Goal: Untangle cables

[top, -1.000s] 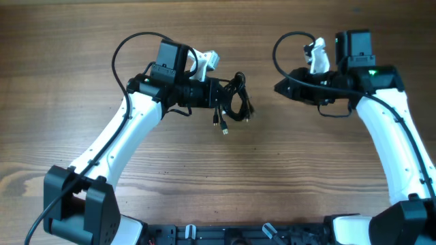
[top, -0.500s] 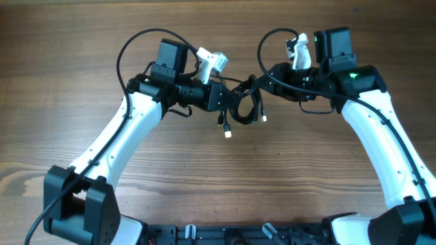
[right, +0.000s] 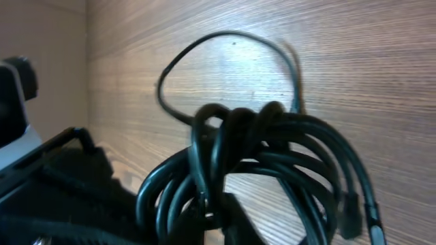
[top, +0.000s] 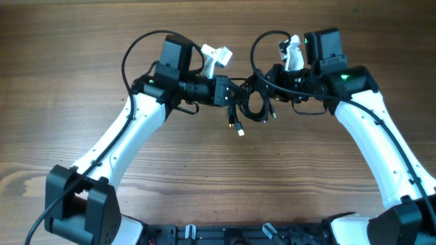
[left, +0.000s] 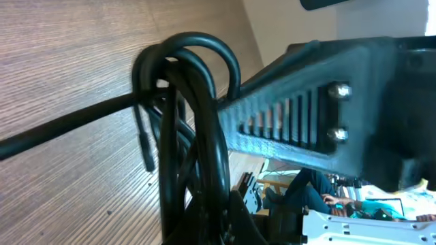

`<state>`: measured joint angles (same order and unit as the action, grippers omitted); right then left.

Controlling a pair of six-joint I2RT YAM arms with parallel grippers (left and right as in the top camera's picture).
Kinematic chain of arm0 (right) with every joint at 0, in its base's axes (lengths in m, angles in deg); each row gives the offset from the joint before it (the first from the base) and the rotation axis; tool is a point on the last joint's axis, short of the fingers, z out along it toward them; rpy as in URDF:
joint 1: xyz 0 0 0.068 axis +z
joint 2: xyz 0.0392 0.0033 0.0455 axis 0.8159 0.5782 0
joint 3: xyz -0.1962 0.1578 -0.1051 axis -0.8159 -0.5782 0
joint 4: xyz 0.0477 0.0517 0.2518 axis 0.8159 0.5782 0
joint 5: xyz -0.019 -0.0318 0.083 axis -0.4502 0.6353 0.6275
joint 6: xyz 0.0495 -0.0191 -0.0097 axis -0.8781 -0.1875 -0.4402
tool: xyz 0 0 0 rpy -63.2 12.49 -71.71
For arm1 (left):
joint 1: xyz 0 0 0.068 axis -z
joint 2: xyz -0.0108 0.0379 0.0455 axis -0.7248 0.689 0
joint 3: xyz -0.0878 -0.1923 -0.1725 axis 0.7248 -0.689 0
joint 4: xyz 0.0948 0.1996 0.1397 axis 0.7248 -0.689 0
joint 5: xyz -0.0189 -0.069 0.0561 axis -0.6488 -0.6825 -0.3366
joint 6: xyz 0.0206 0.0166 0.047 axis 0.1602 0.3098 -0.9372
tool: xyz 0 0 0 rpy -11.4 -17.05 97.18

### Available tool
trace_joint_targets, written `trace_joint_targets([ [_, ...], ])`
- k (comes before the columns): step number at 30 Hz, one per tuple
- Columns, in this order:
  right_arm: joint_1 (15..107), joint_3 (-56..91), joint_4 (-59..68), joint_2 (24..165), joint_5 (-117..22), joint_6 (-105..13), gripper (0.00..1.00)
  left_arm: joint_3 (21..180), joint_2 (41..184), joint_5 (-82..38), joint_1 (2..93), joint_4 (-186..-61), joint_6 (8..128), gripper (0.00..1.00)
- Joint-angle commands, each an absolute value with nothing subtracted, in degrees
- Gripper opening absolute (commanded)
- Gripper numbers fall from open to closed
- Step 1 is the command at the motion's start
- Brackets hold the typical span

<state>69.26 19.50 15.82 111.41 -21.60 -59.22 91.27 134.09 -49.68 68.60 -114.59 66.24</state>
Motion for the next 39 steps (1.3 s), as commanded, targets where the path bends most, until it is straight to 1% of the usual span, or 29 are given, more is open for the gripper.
trace_joint_targets([
  [1, 68.72, 20.31, 15.56, 112.83, -27.41, -58.8, 0.04, 92.3, 132.46, -51.75, 70.18, -114.22, 68.58, 0.04],
  [5, 64.21, 20.38, 18.38, 111.96, -26.34, -54.98, 0.04, 92.3, 132.46, -41.81, 69.8, -116.31, 73.26, 0.04],
  [7, 61.22, 20.38, 19.39, 110.41, -18.34, -50.63, 0.04, 92.3, 132.46, -36.35, 69.8, -118.08, 74.07, 0.04],
  [8, 59.62, 20.38, 19.71, 109.38, -16.28, -49.75, 0.04, 92.3, 132.46, -34.55, 69.8, -118.61, 74.05, 0.04],
  [11, 54.71, 20.38, 21.66, 105.88, -15.67, -49.29, 0.04, 92.3, 132.46, -29.18, 69.8, -119.31, 74.05, 0.04],
  [16, 48.11, 20.35, 23.47, 101.36, -7.67, -46.52, 0.04, 92.3, 132.46, -24.11, 69.8, -120.12, 74.07, 0.04],
  [17, 45.68, 20.35, 23.95, 99.87, -6.71, -46.23, 0.04, 92.3, 132.46, -21.26, 69.8, -121.06, 74.46, 0.04],
  [23, 36.87, 20.35, 25.64, 97.38, -6.84, -47.65, 0.04, 92.3, 132.46, -11.08, 69.8, -125.69, 77.5, 0.04],
  [24, 36.04, 20.35, 26.18, 97.4, -8.02, -48.24, 0.04, 92.3, 132.46, -10.27, 69.78, -125.84, 77.54, 0.04],
  [26, 35.3, 20.35, 28.17, 97.38, -15.39, -48.73, 0.04, 92.3, 132.46, -8.3, 69.8, -125.89, 78.88, 0.04],
  [29, 35.32, 20.33, 31.3, 97.51, -23.04, -48.51, 0.04, 92.3, 132.46, -8.26, 69.8, -125.45, 78.94, 0.04],
  [31, 35.84, 20.31, 32.44, 97.51, -22.01, -45.29, 0.05, 92.3, 132.46, -9.11, 69.8, -124.9, 77.54, 0.04],
  [33, 37.09, 20.31, 32.41, 97.51, -18.62, -40.35, 0.06, 92.3, 132.46, -17.05, 69.8, -122.0, 70.03, 0.04],
  [34, 37.85, 20.31, 32.15, 97.51, -16.33, -37.77, 0.09, 92.3, 132.43, -24.41, 69.8, -119.83, 64.06, 0.04],
  [35, 38.75, 20.31, 31.58, 97.51, -13.29, -34.71, 0.15, 92.3, 132.39, -32.5, 69.8, -117.54, 58.46, 0.04],
  [36, 39.28, 20.31, 31.3, 97.51, -11.72, -33.27, 0.2, 92.3, 132.39, -37.64, 69.8, -115.88, 55.64, 0.04],
  [38, 41.55, 20.31, 29.92, 97.51, -6.89, -30.19, 0.32, 92.3, 132.41, -45.09, 69.8, -112.93, 51.14, 0.04],
  [39, 42.66, 20.31, 29.03, 97.51, -5.88, -30.26, 0.36, 92.3, 132.41, -46.73, 69.8, -111.96, 49.87, 0.04],
])
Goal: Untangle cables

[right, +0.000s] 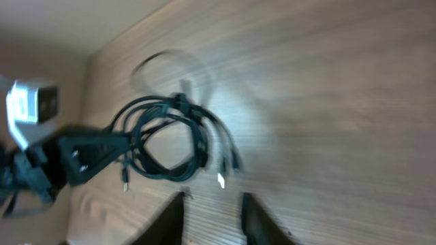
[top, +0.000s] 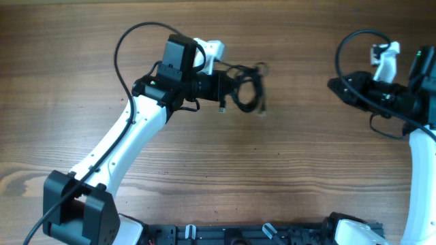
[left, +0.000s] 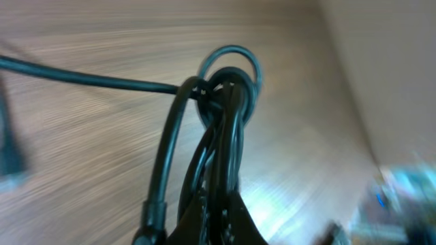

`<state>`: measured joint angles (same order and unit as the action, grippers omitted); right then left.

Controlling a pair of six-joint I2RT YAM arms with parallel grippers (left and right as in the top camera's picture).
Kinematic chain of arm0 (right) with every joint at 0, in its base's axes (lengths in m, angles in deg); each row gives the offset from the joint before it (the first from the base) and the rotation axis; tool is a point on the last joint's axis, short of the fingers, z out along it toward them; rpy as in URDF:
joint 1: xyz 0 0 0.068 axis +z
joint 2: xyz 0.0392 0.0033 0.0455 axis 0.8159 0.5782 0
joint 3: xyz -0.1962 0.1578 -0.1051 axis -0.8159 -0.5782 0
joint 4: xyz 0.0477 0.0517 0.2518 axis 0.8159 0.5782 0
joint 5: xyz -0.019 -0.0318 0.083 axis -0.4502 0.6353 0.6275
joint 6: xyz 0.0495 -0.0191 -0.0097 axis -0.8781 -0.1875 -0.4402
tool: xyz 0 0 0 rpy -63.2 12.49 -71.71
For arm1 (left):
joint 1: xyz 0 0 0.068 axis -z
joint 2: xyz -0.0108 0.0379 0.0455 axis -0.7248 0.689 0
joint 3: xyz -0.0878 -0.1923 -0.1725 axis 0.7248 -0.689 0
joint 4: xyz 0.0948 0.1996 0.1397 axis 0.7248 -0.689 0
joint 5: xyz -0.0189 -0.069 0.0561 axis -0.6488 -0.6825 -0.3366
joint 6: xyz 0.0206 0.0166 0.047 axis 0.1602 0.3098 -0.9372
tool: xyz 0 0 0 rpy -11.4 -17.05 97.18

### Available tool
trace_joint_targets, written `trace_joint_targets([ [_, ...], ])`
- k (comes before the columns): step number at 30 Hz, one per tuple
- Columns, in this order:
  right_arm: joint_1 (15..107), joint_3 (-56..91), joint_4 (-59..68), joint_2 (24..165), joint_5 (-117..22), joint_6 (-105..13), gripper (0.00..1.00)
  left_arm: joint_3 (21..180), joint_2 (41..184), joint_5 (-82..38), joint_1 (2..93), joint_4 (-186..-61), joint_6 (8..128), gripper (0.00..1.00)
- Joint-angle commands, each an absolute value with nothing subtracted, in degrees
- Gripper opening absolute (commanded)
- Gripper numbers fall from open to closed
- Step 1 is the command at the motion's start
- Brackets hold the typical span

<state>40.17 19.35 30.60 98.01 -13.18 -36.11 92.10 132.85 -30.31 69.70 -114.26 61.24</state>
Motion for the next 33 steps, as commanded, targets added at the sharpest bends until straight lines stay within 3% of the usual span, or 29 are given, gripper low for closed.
trace_joint_targets([
  [1, 44.08, 20.31, 27.93, 97.51, -5.27, -30.67, 0.37, 92.3, 132.41, -47.1, 69.8, -111.31, 49.7, 0.04],
  [7, 52.63, 20.31, 21.73, 99.65, -10.3, -41.77, 0.37, 92.3, 132.41, -46.88, 69.8, -107.92, 46.94, 0.04],
  [12, 56.21, 20.31, 21.77, 103.72, -11.74, -44.51, 0.35, 92.3, 132.41, -46.9, 69.8, -106.04, 46.99, 0.04],
  [21, 57.46, 20.29, 22.25, 110.08, -14.62, -51.57, 0.3, 92.3, 132.41, -47.14, 69.83, -106.04, 55.93, 0.04],
  [33, 60.87, 20.29, 17.07, 113.86, -15.91, -54.82, 0.3, 92.3, 132.41, -48.61, 73.45, -105.01, 56.28, 0.04],
])
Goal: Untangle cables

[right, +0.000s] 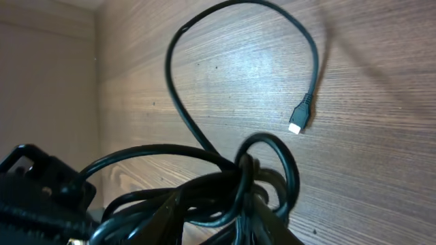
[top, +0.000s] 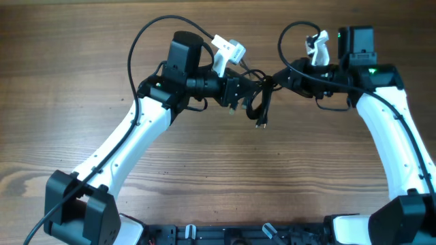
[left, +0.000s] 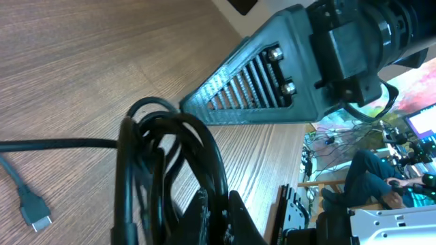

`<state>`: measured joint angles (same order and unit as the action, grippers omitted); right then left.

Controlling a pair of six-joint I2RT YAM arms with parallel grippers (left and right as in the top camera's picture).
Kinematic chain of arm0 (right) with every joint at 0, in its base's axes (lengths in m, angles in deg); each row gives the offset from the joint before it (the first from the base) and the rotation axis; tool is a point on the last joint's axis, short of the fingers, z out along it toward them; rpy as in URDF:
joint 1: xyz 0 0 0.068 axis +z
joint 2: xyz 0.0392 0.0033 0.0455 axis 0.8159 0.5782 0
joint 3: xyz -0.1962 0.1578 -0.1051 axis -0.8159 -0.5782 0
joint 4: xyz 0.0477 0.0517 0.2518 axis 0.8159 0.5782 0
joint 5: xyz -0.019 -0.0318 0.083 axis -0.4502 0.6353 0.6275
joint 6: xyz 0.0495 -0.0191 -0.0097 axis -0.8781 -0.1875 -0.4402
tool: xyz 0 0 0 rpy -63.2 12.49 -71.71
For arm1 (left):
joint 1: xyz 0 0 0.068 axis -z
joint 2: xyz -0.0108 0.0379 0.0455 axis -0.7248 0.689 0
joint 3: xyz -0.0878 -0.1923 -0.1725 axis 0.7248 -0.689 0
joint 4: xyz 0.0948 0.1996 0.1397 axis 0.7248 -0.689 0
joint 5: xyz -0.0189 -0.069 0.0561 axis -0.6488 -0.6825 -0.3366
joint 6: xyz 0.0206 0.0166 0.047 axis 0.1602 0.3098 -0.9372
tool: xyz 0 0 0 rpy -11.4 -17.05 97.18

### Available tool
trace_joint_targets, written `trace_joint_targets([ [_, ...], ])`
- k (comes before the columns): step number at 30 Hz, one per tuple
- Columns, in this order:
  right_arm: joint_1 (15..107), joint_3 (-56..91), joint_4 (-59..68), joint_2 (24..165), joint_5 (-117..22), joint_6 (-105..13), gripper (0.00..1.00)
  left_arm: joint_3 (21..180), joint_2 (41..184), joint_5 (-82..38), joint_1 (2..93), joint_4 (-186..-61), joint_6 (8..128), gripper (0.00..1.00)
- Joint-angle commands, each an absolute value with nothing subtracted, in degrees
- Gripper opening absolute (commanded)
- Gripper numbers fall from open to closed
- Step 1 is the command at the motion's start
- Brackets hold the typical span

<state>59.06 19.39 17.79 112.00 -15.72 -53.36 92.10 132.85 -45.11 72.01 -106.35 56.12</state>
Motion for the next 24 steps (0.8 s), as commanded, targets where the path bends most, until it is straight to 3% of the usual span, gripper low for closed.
trace_joint_targets([
  [1, 61.2, 20.29, 17.18, 114.34, -15.93, -54.74, 0.26, 92.3, 132.41, -48.59, 73.45, -104.97, 56.28, 0.04],
  [6, 61.59, 20.29, 18.42, 115.41, -15.04, -52.75, 0.23, 92.3, 132.41, -46.71, 73.48, -105.01, 56.28, 0.04],
  [11, 61.59, 20.29, 20.92, 115.41, -13.97, -47.37, 0.34, 92.3, 132.41, -43.23, 73.63, -104.99, 61.02, 0.04],
  [14, 61.59, 20.29, 20.87, 115.41, -13.99, -46.91, 0.34, 92.3, 132.46, -43.17, 74.94, -105.01, 64.04, 0.04],
  [20, 59.65, 20.31, 22.86, 115.41, -20.35, -47.13, 0.33, 92.16, 133.85, -24.65, 80.16, -115.11, 73.81, 0.04],
  [24, 56.54, 20.31, 26.25, 115.41, -25.53, -47.0, 0.34, 92.14, 137.02, -24.32, 82.35, -115.51, 75.71, 0.05],
])
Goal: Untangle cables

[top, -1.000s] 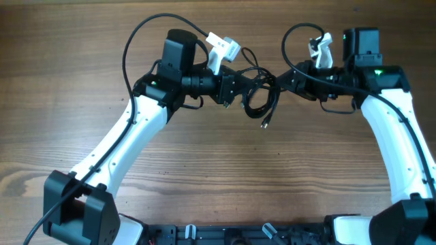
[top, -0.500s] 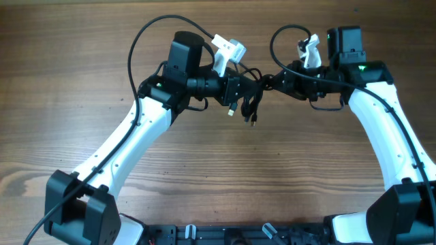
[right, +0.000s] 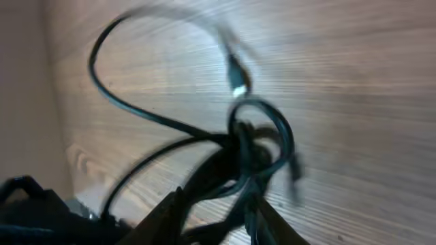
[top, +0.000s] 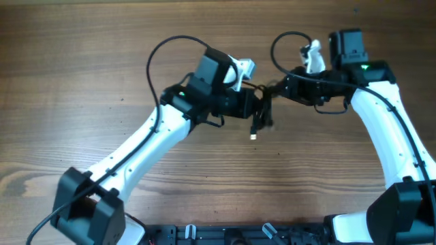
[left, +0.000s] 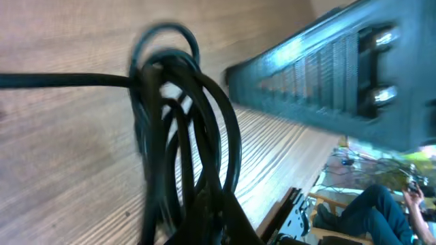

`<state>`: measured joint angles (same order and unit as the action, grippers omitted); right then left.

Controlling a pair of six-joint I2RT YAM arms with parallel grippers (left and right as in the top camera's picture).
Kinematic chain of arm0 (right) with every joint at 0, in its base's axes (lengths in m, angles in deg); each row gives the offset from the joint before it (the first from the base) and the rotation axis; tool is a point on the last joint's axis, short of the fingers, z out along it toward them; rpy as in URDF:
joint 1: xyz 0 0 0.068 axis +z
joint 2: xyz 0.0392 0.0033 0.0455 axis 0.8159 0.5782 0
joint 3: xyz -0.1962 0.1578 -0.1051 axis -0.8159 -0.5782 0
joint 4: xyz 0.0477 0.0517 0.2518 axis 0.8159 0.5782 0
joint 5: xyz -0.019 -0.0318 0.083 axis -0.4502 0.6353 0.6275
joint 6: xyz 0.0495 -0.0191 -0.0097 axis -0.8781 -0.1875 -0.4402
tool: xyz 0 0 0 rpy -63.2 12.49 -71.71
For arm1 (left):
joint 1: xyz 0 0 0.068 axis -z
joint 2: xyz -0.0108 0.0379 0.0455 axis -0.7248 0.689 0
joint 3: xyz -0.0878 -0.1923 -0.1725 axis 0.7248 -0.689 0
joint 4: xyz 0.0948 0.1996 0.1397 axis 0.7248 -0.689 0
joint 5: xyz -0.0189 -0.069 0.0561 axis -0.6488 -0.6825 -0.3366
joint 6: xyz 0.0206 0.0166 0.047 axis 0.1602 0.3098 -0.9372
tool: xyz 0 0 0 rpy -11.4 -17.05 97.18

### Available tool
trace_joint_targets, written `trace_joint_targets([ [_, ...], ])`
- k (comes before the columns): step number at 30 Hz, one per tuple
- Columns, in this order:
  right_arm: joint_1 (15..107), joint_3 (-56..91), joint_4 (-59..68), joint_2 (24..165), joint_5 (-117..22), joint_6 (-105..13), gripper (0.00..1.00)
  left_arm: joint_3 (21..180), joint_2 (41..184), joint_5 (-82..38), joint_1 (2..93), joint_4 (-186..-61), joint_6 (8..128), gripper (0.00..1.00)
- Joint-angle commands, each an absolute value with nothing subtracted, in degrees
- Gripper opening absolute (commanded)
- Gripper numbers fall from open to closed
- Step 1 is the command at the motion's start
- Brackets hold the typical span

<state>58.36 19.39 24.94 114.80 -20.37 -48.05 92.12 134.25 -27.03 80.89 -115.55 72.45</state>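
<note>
A tangled bundle of black cables (top: 263, 112) hangs just above the wooden table between my two arms. A plug end (top: 253, 136) dangles below it. My left gripper (top: 253, 109) is shut on the bundle; in the left wrist view its fingertips (left: 216, 221) pinch the loops (left: 180, 116) from below. My right gripper (top: 276, 90) is at the bundle's right side. In the right wrist view its jaws (right: 218, 214) stand apart with cable strands (right: 248, 146) running between them. One loose cable arcs out to a plug (right: 236, 75).
The table (top: 82, 82) is brown wood all round. Each arm carries its own black cable loop, left (top: 160, 51) and right (top: 283, 41). The right gripper's slotted body (left: 327, 75) fills the upper right of the left wrist view, close to the bundle.
My left arm has moved right and a little toward the front with the bundle. The right gripper is still at the bundle, fingers apart. Both wrist views are blurred by motion.
Both grippers were first shut on the bundle at mid-table. Then the right one had let go and stood open far to the right while the left held the bundle. It was then back at the bundle, open around strands, as now.
</note>
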Motion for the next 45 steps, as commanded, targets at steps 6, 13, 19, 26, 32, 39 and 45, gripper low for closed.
trace_joint_targets([
  [6, 56.48, 20.31, 28.22, 115.41, -30.29, -46.95, 0.39, 92.14, 142.53, -16.78, 82.28, -120.82, 75.49, 0.54],
  [13, 56.48, 20.31, 27.87, 115.41, -30.27, -47.04, 0.45, 92.47, 142.03, -11.93, 77.37, -122.61, 66.68, 0.69],
  [19, 56.48, 20.31, 25.68, 115.41, -30.05, -47.06, 0.49, 94.33, 140.45, -14.25, 71.66, -122.22, 61.5, 0.68],
  [26, 56.48, 20.31, 25.46, 115.41, -30.08, -46.93, 0.49, 94.28, 143.03, -13.9, 73.61, -123.26, 62.16, 0.54],
  [32, 56.76, 20.29, 25.68, 115.41, -30.08, -46.89, 0.49, 94.28, 144.87, -7.82, 73.54, -127.42, 54.57, 0.54],
  [39, 56.76, 20.29, 26.71, 115.43, -30.08, -47.09, 0.51, 94.07, 145.24, -9.9, 75.68, -128.29, 42.25, 0.48],
  [45, 56.74, 20.29, 28.0, 115.43, -30.08, -47.11, 0.51, 94.0, 148.76, -3.08, 77.74, -126.72, 42.44, 0.41],
])
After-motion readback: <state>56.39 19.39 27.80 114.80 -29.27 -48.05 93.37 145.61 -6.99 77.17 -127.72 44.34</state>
